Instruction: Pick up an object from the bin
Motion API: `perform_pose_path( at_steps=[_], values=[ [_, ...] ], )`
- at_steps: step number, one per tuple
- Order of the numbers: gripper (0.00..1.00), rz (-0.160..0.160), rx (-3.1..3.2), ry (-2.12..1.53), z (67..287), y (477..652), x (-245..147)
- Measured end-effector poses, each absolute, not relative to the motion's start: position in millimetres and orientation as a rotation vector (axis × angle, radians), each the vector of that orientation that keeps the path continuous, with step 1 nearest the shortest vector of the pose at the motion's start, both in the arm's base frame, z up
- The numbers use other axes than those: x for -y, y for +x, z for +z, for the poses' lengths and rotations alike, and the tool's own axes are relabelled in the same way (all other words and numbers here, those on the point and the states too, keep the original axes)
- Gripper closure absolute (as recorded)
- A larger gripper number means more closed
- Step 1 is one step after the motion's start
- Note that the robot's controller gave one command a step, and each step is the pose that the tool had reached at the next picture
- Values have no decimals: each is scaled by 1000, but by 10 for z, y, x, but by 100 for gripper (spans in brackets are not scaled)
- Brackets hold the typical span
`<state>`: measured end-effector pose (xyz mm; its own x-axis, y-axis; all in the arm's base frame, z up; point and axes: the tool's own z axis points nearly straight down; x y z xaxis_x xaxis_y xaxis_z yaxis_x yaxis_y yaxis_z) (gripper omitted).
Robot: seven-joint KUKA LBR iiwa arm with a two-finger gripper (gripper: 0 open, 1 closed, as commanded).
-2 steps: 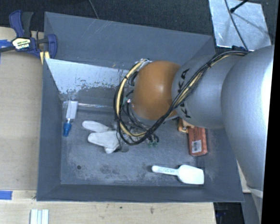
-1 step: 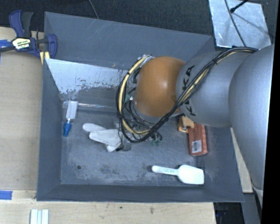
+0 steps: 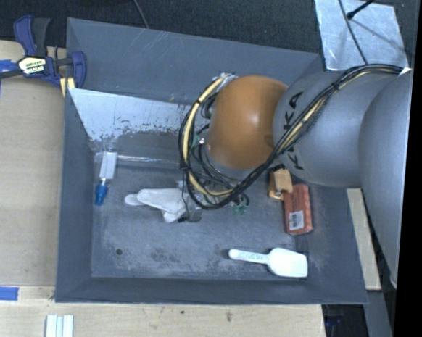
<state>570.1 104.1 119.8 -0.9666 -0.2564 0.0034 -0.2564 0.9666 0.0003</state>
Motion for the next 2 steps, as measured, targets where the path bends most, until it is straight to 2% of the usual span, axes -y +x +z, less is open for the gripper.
perform_pose_path(
  at_steps=[2],
  values=[
    [100, 0, 3117, 406, 1613, 5712, -1041]
  ],
)
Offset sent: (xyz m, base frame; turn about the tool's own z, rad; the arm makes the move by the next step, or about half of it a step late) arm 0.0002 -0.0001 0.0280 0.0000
